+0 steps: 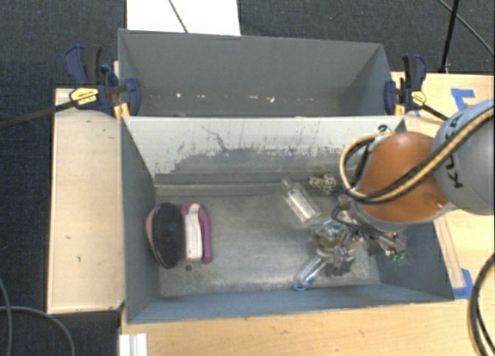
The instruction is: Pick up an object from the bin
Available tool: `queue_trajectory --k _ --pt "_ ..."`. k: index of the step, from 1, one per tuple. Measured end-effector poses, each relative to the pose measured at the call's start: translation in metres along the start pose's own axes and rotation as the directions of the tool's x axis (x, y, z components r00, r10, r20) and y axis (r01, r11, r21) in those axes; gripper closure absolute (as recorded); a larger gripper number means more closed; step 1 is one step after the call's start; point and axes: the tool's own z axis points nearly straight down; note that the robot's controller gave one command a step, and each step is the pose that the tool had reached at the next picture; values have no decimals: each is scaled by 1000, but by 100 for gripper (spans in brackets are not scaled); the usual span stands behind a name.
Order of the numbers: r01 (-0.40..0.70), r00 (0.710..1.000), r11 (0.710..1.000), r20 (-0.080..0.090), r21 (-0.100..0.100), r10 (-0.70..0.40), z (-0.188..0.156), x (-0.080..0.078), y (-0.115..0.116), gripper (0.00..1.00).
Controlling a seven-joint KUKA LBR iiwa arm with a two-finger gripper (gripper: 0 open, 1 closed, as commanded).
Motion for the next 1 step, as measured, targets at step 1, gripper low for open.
queue_trajectory --k 1 --pt "-27 1000 1000 6 3 27 -143 4 4 100"
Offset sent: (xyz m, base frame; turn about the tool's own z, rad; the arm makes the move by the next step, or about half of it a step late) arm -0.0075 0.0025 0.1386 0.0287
